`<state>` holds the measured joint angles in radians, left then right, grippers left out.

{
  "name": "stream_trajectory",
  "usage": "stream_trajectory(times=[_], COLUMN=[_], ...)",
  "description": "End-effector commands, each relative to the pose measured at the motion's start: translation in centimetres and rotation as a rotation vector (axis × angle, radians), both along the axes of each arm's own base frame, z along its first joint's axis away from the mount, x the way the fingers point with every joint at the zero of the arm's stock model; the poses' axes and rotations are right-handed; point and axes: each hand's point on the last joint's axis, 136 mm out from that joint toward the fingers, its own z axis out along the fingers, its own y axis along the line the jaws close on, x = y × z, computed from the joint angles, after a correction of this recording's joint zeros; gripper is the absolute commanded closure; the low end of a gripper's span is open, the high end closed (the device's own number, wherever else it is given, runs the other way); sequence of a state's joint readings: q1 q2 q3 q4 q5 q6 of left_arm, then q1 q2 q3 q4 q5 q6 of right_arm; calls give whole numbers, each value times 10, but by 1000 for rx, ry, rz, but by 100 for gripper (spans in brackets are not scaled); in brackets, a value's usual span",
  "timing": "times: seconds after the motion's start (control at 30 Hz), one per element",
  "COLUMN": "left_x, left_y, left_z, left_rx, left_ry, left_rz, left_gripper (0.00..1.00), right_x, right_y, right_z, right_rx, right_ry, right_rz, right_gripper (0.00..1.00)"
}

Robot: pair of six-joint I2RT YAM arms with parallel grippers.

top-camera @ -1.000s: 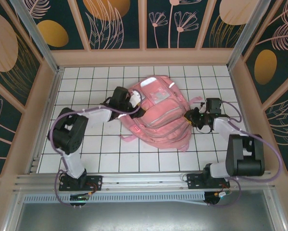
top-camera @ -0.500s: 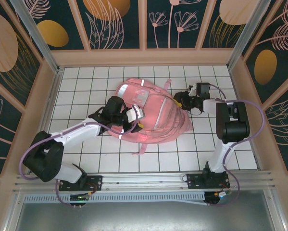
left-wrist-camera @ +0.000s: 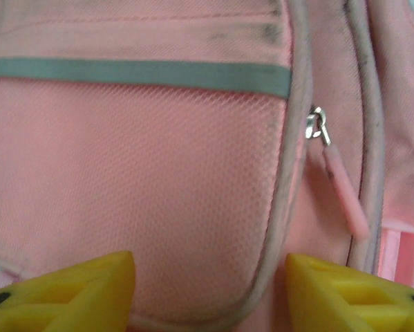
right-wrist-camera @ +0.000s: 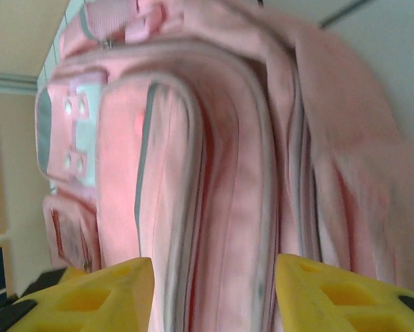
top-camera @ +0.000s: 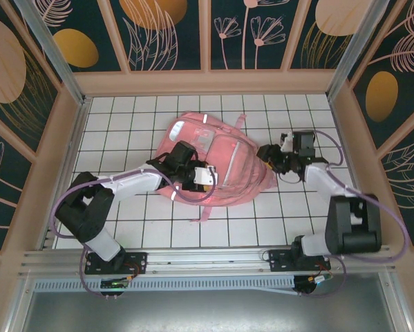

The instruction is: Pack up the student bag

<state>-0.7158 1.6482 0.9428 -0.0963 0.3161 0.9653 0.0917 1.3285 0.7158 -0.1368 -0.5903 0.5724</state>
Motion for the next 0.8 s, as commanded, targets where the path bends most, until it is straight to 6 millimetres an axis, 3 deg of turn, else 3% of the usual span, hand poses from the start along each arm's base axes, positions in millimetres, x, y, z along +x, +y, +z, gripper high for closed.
stream_trajectory(times=[0.0,0.03,0.17,0.27,0.3,0.43,0.5,0.6,0.77], left_x=[-9,-6,-8,2,4,-6,-8,-11,-18], left_y=[-10,-17,-20,-28,-35,-60,-65,-69,-68], left_z=[-6,4,-3,-4,3,43,54,61,54], left_rx=[4,-22,-34,-66,-103,-255,-315,-355,-343], left_ry=[23,18,40,78,116,283,315,383,436], left_rz=[-67,-78,-69,-5,18,22,26,31,19], left_gripper=[48,52,66,95,100,100,100,100,100], right_x=[-38,-46,-68,-81,-86,-94,-90,-83,-74], right_y=[6,10,23,48,58,82,83,80,78], right_z=[-11,-11,-8,1,4,10,8,8,11], right_rx=[-31,-32,-33,13,32,-45,-180,-277,-324], right_ry=[71,75,90,76,71,-37,-136,-221,-292], right_rz=[-2,7,6,37,52,67,75,52,41], right_gripper=[51,52,54,52,50,51,67,67,62])
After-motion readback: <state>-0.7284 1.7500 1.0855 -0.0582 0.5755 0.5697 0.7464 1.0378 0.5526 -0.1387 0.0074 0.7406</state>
